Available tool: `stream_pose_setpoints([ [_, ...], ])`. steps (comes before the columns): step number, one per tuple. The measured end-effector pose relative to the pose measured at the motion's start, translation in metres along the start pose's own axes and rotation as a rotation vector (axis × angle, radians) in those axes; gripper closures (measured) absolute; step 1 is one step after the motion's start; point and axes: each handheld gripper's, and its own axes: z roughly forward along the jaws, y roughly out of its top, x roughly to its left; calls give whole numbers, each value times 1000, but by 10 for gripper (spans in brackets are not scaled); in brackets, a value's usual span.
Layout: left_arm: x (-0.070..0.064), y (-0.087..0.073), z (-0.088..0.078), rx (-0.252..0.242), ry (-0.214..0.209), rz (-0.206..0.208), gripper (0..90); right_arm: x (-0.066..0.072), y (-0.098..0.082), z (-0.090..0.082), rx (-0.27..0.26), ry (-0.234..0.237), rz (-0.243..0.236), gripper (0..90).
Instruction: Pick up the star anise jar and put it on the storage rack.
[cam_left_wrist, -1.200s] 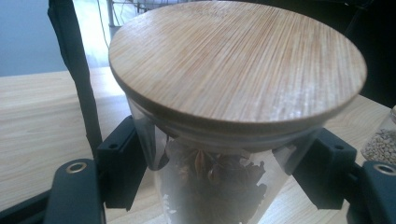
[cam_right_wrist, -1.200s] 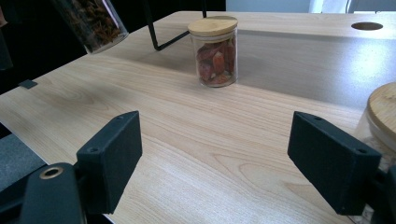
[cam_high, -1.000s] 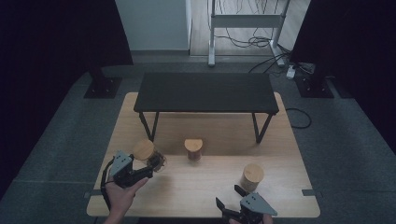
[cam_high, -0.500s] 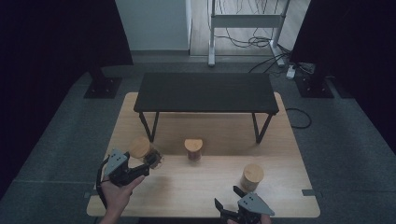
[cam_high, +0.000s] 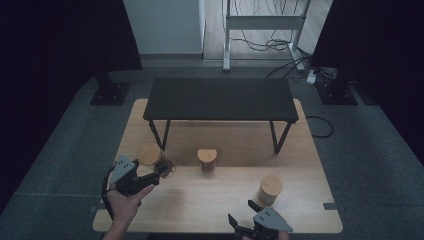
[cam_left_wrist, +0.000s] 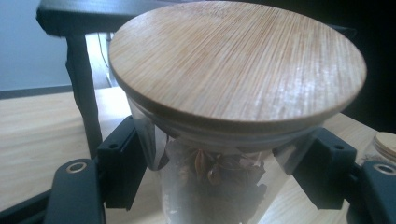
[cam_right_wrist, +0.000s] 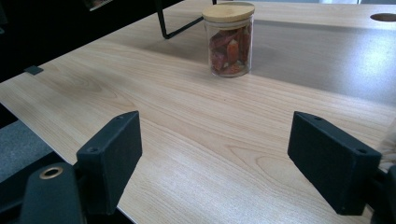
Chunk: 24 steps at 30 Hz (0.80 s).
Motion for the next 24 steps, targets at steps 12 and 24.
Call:
stream_pose_setpoints([
  [12,3,8,4,-18,9,-4,267,-1,0,1,6,1,2,173],
  [24,2,15,10,-29,9,2,267,0,0,1,8,0,3,173],
])
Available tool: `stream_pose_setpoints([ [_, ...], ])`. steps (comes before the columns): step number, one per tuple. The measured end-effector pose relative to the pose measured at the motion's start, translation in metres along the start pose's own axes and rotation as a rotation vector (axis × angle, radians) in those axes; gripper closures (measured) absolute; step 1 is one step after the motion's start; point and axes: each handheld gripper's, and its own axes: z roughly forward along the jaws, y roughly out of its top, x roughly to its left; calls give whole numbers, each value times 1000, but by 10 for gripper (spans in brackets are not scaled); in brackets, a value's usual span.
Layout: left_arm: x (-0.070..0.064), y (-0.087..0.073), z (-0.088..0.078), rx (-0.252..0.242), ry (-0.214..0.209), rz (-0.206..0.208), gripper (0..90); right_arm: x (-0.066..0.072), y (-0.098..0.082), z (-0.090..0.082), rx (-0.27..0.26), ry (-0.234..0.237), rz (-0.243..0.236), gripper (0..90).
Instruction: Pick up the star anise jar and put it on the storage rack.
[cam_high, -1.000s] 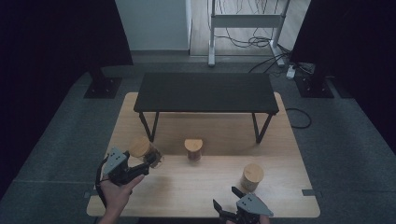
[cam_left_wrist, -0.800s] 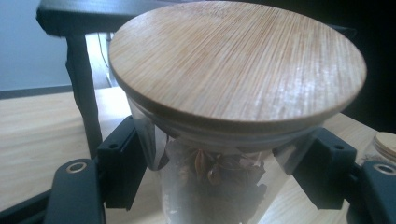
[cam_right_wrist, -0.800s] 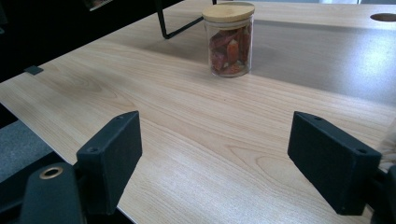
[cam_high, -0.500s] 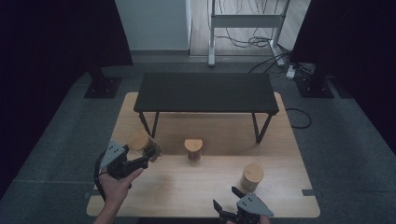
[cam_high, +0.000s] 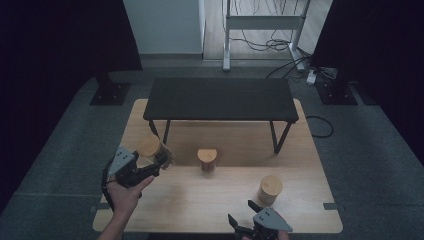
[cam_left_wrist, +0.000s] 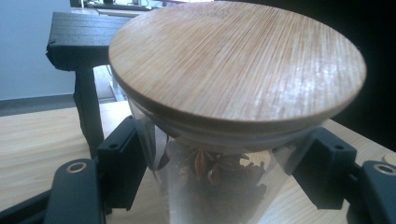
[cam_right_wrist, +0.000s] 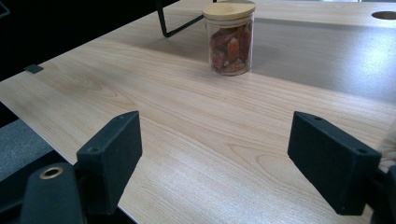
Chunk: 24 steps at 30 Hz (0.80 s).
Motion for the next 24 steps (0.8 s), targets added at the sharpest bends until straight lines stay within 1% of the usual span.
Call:
stream_pose_setpoints([
  [6,0,6,1,-18,-7,7,267,-1,0,0,0,-2,2,174],
  [19,-2,21,7,-35,-12,20,267,-3,0,0,-3,-6,6,174],
  [21,-2,22,9,-38,-19,29,267,-4,-1,-1,-7,-6,12,174],
  [24,-2,26,10,-31,-17,41,267,-4,0,-2,-9,-9,16,174],
])
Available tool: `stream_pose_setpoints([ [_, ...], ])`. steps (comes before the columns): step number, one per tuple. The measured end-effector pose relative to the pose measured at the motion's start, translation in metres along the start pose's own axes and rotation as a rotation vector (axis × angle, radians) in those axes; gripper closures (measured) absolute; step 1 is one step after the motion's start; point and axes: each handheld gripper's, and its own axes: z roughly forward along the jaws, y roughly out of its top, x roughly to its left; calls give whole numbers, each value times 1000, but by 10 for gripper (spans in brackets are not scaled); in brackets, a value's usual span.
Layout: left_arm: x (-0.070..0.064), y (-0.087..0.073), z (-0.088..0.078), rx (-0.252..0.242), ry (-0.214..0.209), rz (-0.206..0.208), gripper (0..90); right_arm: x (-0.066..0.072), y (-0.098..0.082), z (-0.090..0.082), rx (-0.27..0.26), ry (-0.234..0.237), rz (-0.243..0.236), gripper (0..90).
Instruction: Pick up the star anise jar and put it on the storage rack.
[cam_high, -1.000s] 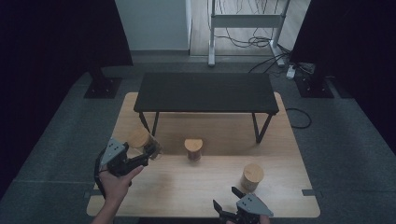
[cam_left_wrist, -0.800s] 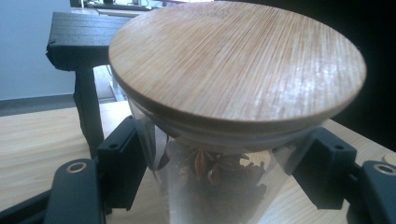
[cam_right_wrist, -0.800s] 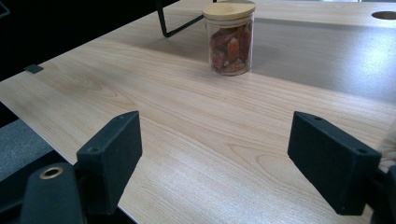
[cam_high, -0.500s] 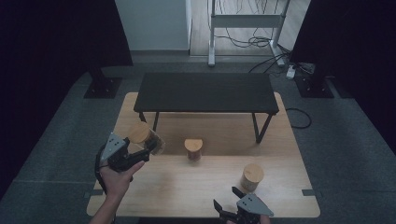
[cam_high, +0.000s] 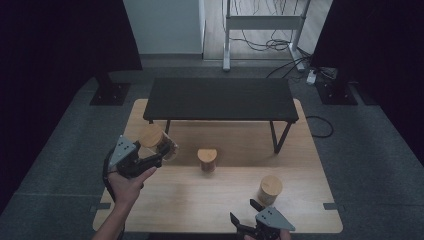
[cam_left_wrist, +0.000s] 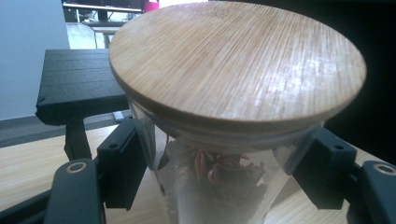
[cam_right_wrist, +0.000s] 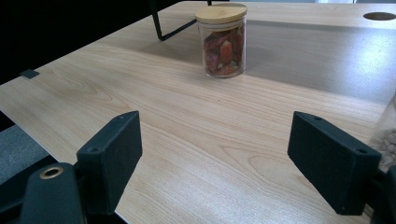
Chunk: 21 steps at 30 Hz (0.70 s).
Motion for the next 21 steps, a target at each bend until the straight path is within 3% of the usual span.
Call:
stream_pose_setpoints([
  [21,-1,16,9,-23,8,5,267,-1,0,-1,3,-9,0,172],
])
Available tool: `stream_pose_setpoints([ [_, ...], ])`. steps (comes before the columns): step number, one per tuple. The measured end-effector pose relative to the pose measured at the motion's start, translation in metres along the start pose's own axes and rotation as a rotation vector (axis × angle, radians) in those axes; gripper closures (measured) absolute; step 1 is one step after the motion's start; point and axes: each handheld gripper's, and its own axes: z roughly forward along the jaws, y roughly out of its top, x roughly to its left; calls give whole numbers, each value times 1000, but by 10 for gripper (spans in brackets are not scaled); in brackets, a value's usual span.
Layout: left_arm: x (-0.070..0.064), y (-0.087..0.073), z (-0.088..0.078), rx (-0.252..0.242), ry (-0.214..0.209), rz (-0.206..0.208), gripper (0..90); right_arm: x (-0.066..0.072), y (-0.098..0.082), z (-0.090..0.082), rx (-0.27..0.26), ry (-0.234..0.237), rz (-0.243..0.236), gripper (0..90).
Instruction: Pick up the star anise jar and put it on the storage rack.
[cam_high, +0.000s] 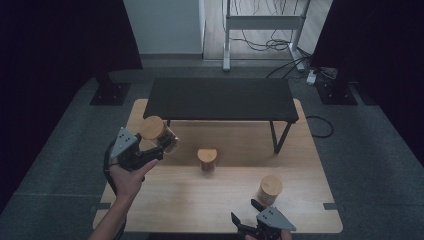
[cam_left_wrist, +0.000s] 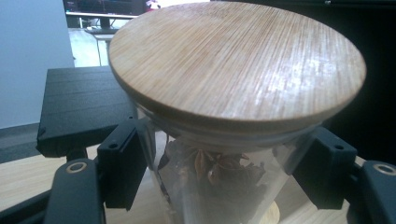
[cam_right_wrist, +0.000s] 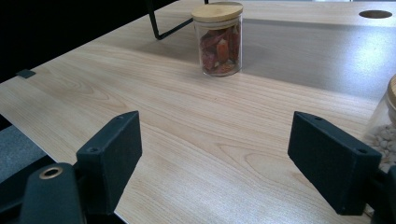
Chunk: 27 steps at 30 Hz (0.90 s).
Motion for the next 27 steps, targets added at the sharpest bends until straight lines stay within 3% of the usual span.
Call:
stream_pose_setpoints([
  [15,1,11,7,-18,8,-12,267,-1,-2,-1,-9,24,-34,170],
  [27,0,17,18,-24,13,8,267,0,-2,0,3,23,-47,169],
])
